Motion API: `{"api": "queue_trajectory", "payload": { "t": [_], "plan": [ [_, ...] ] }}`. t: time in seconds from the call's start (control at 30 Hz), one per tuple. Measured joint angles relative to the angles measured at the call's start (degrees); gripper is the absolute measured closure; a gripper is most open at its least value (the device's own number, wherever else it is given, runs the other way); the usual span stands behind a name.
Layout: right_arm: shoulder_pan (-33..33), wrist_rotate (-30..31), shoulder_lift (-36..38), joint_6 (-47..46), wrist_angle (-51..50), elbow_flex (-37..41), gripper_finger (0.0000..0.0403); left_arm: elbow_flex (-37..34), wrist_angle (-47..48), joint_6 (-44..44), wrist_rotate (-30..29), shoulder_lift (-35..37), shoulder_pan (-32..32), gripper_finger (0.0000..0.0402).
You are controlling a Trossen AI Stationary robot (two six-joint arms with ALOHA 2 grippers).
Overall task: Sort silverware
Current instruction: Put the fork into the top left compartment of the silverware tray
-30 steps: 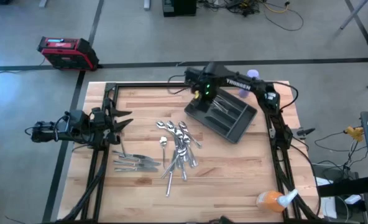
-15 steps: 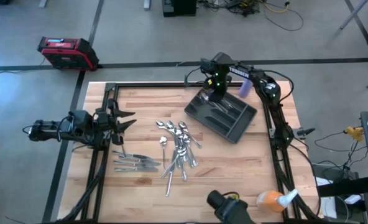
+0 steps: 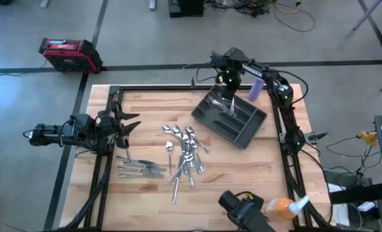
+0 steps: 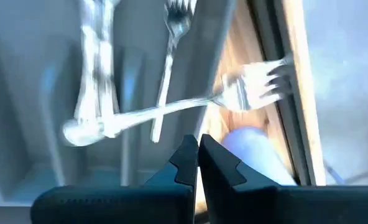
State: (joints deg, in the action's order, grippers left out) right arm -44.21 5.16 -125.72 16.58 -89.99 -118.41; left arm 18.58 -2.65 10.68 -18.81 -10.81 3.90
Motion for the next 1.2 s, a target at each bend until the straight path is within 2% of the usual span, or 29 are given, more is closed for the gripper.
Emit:
{"api": "queue_trajectory", "payload": {
  "t": [0.13, 0.33, 0.53, 0.63, 0.8, 0.97, 1.1, 1.2],
  "plan": [
    [0.09, -1.49, 0.12, 0.9, 1.09, -2.24, 0.0403, -0.01, 0.03, 0.0, -0.79, -0.14, 0.0, 0.0283],
    [0.05, -4.6, 0.12, -1.02, 4.02, -1.26, 0.0403, -0.01, 0.11, 0.64, -0.79, -1.14, 0.0, 0.0283],
    [0.06, -6.49, 0.12, -9.41, 7.07, 1.38, 0.0392, -0.01, 0.69, 0.87, -1.69, -2.5, -0.02, 0.0283],
    [0.19, -7.13, 0.11, -15.88, 8.99, 3.42, 0.036, 0.01, 0.73, 0.87, -1.7, -2.98, -0.04, 0.0283],
    [0.9, -9.98, 0.03, -29.2, 9.81, 7.56, 0.0285, -0.01, 0.8, 0.9, -1.73, -3.34, -0.04, 0.0283],
    [3.1, -12.66, 0.03, -36.48, 13.89, 11.7, 0.0217, 0.0, 1.59, 1.78, -1.79, -3.39, -0.02, 0.0283],
    [3.99, -13.28, 0.01, -39.97, 20.99, 14.65, 0.0185, 0.01, 2.81, 1.86, -1.79, -3.34, -0.02, 0.0283],
    [3.76, -13.13, 0.01, -43.16, 26.72, 16.51, 0.0178, 0.01, 3.82, 1.6, -1.79, -3.34, -0.02, 0.0283]
  ]
}}
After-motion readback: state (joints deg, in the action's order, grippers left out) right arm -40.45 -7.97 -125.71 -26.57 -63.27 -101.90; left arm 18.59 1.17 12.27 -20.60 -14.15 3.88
